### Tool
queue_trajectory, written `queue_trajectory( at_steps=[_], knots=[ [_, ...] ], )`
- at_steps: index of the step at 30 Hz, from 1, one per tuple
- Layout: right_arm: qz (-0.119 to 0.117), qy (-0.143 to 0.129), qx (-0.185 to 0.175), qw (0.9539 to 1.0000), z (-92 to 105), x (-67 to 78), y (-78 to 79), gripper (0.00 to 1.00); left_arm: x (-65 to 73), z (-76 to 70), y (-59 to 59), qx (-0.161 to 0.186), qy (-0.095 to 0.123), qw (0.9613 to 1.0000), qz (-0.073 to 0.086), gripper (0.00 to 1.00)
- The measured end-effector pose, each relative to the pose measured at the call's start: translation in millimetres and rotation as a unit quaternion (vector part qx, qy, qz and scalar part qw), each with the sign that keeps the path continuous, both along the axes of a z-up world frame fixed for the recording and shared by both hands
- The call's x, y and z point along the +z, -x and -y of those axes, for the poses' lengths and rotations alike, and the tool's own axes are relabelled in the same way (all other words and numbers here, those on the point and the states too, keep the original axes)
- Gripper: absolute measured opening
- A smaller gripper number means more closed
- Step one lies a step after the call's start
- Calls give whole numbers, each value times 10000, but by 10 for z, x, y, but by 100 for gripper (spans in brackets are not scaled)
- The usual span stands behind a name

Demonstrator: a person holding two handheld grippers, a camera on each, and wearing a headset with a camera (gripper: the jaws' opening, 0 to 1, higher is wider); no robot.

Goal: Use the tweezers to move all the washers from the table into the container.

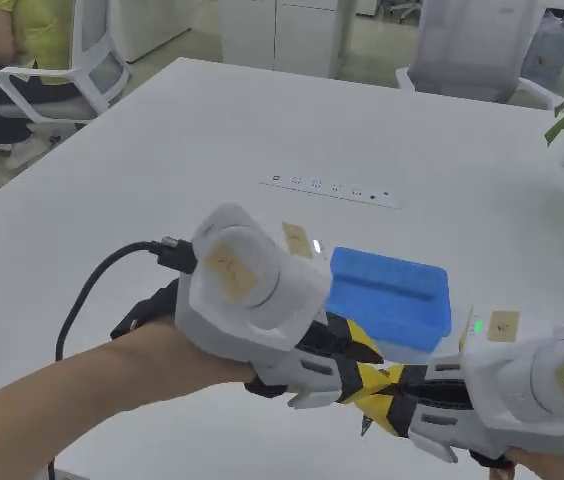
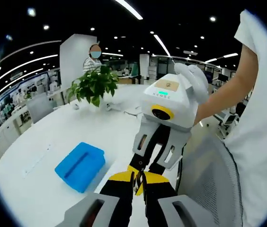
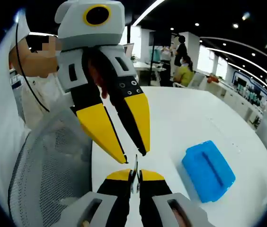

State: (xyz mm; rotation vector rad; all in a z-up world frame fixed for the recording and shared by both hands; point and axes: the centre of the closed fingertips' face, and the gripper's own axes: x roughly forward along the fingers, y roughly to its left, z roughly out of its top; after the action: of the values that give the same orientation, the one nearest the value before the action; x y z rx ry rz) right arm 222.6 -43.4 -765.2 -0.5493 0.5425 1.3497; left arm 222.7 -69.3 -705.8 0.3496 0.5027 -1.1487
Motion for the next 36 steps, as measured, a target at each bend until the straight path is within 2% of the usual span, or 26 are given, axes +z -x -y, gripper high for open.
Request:
queue_trajectory(
  at_steps=[2, 5, 9, 14, 15, 17, 18, 21, 23, 24, 27, 28, 29, 31, 36],
  knots=[
    [106, 176, 120, 9997, 15, -56, 16, 2, -25, 12, 3, -135, -84, 9998, 81, 1],
    [145, 266, 173, 9994, 24, -103, 25, 2, -101, 28, 36, -461, -302, 9984, 155, 0],
    [195, 374, 219, 9989, 46, -134, 14, 2, -215, 0, 1, -571, -603, 9962, 263, 1],
    [283, 578, 360, 9973, 62, -207, 12, 2, -281, 27, 2, -612, -520, 9966, 196, 0],
    [302, 628, 379, 9969, 69, -225, 9, 2, -308, 31, 9, -640, -573, 9961, 214, 0],
    [292, 696, 413, 9963, 78, -267, 9, 2, -387, 14, 10, -769, -820, 9931, 345, 0],
    [295, 749, 428, 9958, 89, -289, 8, 2, -402, 25, 29, -881, -826, 9920, 366, 0],
    [368, 895, 458, 9942, 125, -351, -31, 2, -463, 39, -4, -798, -785, 9931, 339, 0],
    [329, 999, 413, 9936, 153, -398, -71, 2, -527, 32, -39, -907, -899, 9901, 586, 0],
    [356, 1056, 397, 9930, 166, -424, -97, 2, -547, 28, -46, -912, -926, 9897, 608, 0],
    [421, 1194, 369, 9913, 188, -502, -165, 2, -705, -4, -109, -891, -1037, 9888, 599, 0],
    [379, 1222, 322, 9913, 188, -539, -190, 2, -735, -16, -129, -880, -1034, 9890, 586, 0],
    [350, 1231, 296, 9913, 187, -567, -205, 2, -781, -41, -156, -835, -1008, 9902, 488, 0],
    [293, 1213, 237, 9919, 178, -618, -227, 3, -839, -75, -186, -822, -1001, 9907, 417, 0],
    [47, 1164, -62, 9932, 126, -734, -302, 3, -1006, -156, -255, -930, -1105, 9890, 329, 0]
  ],
)
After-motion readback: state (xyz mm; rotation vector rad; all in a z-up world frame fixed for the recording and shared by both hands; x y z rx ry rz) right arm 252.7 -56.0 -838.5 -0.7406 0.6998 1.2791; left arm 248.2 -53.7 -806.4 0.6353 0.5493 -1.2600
